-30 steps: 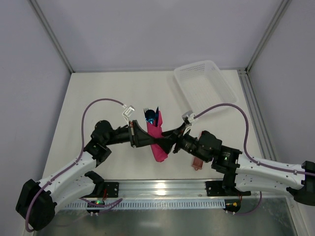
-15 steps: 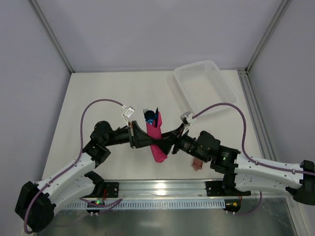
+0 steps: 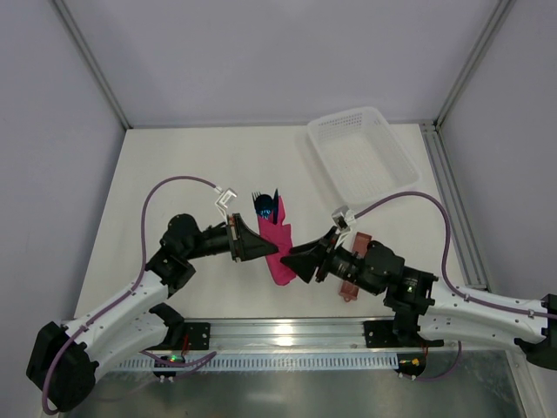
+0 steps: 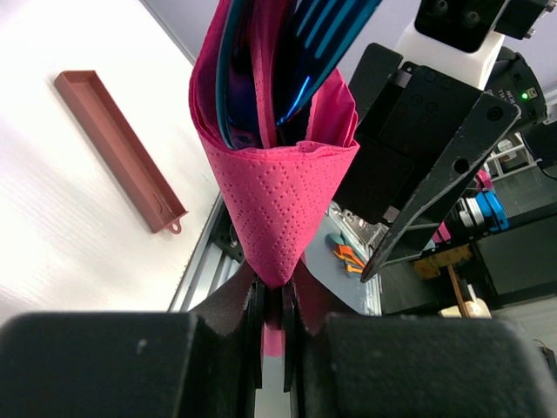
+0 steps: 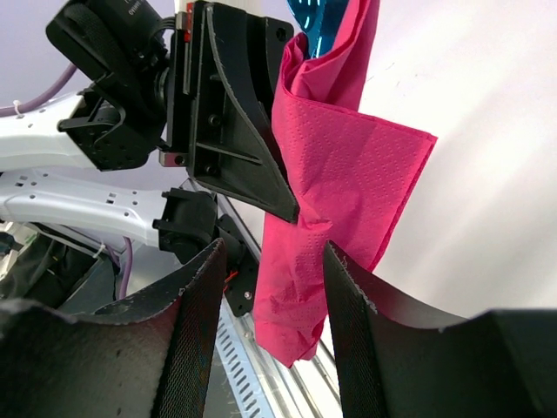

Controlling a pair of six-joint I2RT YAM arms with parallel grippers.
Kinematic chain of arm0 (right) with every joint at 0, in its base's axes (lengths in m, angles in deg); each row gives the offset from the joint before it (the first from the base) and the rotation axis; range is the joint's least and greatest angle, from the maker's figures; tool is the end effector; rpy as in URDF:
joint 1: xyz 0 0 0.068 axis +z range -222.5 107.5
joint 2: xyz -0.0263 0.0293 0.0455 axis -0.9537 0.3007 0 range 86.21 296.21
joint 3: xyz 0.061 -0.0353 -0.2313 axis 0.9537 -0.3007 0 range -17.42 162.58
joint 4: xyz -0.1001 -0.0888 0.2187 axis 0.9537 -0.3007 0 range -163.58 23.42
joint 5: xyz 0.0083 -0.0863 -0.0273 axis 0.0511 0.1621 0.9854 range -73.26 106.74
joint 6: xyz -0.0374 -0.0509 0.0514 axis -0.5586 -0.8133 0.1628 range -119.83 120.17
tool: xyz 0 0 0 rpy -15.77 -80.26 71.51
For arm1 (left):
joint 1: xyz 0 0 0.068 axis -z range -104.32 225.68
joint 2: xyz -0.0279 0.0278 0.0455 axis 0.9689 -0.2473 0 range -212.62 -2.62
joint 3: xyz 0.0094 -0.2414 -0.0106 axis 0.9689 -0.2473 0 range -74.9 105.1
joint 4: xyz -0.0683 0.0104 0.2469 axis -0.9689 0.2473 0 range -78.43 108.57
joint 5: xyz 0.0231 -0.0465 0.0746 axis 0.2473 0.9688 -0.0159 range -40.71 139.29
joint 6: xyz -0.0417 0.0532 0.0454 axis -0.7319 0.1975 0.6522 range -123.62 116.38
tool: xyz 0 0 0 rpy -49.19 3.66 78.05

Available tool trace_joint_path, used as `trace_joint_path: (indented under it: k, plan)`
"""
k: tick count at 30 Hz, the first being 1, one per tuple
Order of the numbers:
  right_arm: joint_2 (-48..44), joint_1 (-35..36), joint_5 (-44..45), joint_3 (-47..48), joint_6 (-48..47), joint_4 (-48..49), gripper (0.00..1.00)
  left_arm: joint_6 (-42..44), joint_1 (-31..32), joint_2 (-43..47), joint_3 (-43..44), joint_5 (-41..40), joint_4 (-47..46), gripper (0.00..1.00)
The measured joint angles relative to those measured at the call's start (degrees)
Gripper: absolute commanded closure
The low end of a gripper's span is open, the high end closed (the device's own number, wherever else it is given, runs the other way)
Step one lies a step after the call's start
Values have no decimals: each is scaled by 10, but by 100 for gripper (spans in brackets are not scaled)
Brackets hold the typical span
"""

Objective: Place the utensils on the paper napkin and roll it up
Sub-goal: Roll the napkin.

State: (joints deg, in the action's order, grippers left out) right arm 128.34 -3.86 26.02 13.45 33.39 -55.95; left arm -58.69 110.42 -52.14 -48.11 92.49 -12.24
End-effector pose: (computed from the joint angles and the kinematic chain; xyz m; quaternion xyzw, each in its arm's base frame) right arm 0.0975 0.2180 0.2795 -0.1614 0.6924 0.5079 0.4864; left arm 0.1690 -0.1760 0.2550 0.1438 0.6873 -0.6511 0.2880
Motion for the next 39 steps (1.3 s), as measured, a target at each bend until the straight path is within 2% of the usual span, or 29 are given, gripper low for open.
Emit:
trace_joint_path:
  k: [15,23,39]
  plan:
    - [33,3,-3,0,10,-4,48,-4,0,-10,1,-9,-1,100]
    - [33,3,3,0,-7,-4,45,-16,0,-25,1,1,-28,100]
    - [52,3,13,3,-38,-6,44,-17,1,-37,1,17,-45,100]
